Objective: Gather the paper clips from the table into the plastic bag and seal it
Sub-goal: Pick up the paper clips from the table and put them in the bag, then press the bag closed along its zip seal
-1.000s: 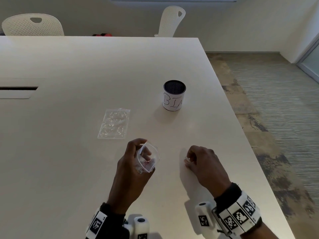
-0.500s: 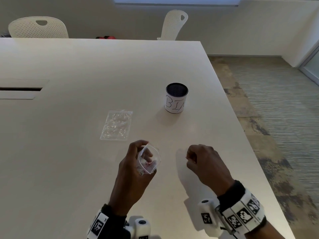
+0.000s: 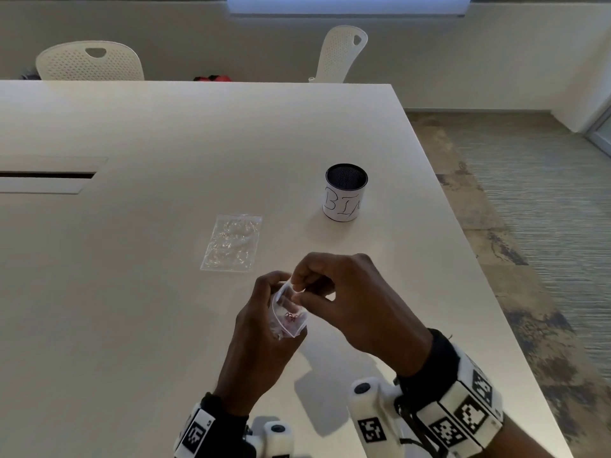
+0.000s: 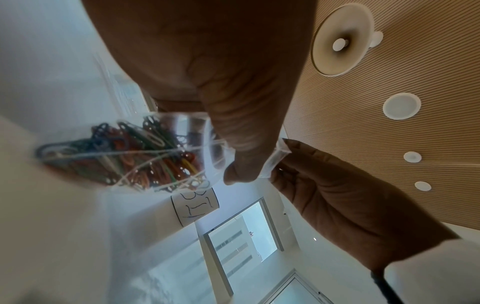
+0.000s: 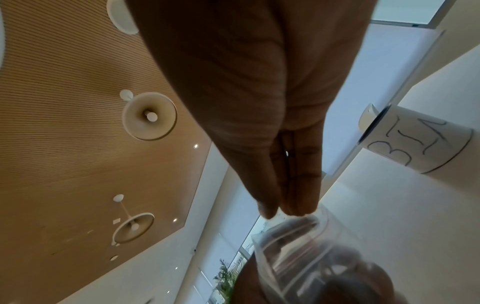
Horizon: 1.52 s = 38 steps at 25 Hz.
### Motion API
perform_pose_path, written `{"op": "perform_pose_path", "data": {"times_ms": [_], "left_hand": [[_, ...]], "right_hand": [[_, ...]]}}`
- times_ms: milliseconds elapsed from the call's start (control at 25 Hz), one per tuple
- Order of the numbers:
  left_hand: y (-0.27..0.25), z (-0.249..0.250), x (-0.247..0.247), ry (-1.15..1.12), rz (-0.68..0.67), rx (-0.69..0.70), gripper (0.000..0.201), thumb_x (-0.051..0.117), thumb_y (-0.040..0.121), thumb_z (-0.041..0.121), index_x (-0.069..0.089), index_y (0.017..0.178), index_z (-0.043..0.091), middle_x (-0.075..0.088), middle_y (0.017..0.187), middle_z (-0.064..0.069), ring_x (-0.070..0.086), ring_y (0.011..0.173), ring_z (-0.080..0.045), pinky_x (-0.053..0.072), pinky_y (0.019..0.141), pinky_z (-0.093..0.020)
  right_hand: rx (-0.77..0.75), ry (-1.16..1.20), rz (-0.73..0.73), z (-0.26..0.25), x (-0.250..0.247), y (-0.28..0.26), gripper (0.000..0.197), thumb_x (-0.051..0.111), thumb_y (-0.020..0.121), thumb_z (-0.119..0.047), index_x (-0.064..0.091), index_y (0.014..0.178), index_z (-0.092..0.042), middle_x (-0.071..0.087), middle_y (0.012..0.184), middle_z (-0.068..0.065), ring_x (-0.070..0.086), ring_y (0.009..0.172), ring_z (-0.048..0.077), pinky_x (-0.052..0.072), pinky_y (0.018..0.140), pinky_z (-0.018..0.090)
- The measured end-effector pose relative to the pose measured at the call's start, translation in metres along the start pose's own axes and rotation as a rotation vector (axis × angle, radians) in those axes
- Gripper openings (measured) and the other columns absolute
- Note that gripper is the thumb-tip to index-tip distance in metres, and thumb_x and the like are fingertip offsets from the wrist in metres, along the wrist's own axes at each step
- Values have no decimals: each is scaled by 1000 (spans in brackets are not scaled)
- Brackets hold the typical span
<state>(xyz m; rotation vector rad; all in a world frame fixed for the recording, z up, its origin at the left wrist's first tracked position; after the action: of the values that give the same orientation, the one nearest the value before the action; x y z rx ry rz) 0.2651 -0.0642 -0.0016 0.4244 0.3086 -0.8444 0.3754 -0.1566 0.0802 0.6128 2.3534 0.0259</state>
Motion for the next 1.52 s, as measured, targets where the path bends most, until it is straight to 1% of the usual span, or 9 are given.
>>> {"op": "perform_pose_path", "data": {"times_ms": [200, 320, 440, 560, 680, 1040, 1200, 1360, 1520], "left_hand": [[-3, -8, -2, -5, -20, -1, 65, 82, 80, 23, 44, 133, 24, 65, 120, 2, 68, 102, -14, 62, 79, -23], [-10, -4, -10, 138, 34, 15, 73, 82, 76, 33, 41, 136, 24, 50, 128, 3, 53, 115, -1, 49, 86, -4], [-15, 13, -26, 281, 143, 54, 71, 81, 72, 44, 43, 128, 23, 46, 110, 5, 49, 93, -6, 42, 72, -4], [-18, 20, -30, 329, 131, 48, 66, 86, 75, 41, 40, 120, 29, 49, 92, 10, 52, 75, -4, 41, 67, -10], [-23, 26, -30, 376, 106, 43, 64, 86, 77, 41, 40, 120, 31, 51, 83, 15, 52, 64, -3, 45, 62, -14], [-34, 58, -42, 492, 149, 181, 42, 75, 85, 27, 53, 120, 21, 69, 81, 9, 58, 66, -3, 40, 68, -7], [-28, 57, -59, 442, 171, 119, 36, 75, 87, 23, 64, 120, 20, 65, 79, 13, 62, 67, -3, 43, 69, -1], [-17, 54, -68, 374, 211, 59, 11, 83, 83, 14, 78, 91, 20, 72, 84, 14, 66, 75, 3, 46, 75, -3], [-10, 60, -66, 343, 196, 107, 6, 80, 86, 16, 77, 90, 20, 73, 97, 14, 67, 90, 2, 49, 82, -9]], "right_hand": [[-15, -158, -124, 15, 13, 27, 27, 76, 91, -34, 70, 116, -26, 68, 98, -11, 67, 77, 6, 60, 71, 28], [5, -91, -190, 22, 19, 43, 11, 73, 94, -29, 73, 103, -23, 68, 74, -5, 63, 61, 9, 57, 60, 31], [35, -97, -227, 28, 19, 51, 10, 73, 95, -31, 72, 96, -21, 72, 80, -2, 68, 68, 15, 62, 67, 42], [37, -127, -370, 28, 28, 49, 26, 72, 94, -40, 70, 114, -24, 71, 92, -10, 71, 78, 8, 64, 76, 35], [-3, -144, -441, 21, 32, 48, 23, 72, 94, -35, 72, 113, -22, 70, 87, -9, 70, 77, 12, 61, 71, 31], [38, -86, -224, 20, 14, 50, 3, 74, 92, -19, 76, 91, -18, 76, 73, 0, 73, 65, 15, 64, 67, 43], [155, 104, -136, 31, -2, 37, 5, 74, 92, -8, 77, 88, -7, 78, 72, 7, 75, 65, 23, 64, 62, 31], [160, 266, -188, 39, -7, 16, 12, 75, 90, -5, 77, 102, -7, 80, 85, 9, 77, 77, 21, 64, 78, 30], [25, 83, -56, 35, -11, 3, 7, 82, 86, -15, 77, 90, -15, 75, 80, -1, 68, 70, 14, 58, 72, 28]]}}
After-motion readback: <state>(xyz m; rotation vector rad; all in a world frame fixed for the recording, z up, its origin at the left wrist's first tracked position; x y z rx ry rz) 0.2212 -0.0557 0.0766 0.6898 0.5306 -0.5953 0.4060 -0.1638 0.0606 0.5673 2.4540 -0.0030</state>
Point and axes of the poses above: each hand's wrist, its own y-axis towards the middle knuckle, its own x-axis out of the palm, z = x × y, the point moved 7 cm from there along y, towards the middle knuckle
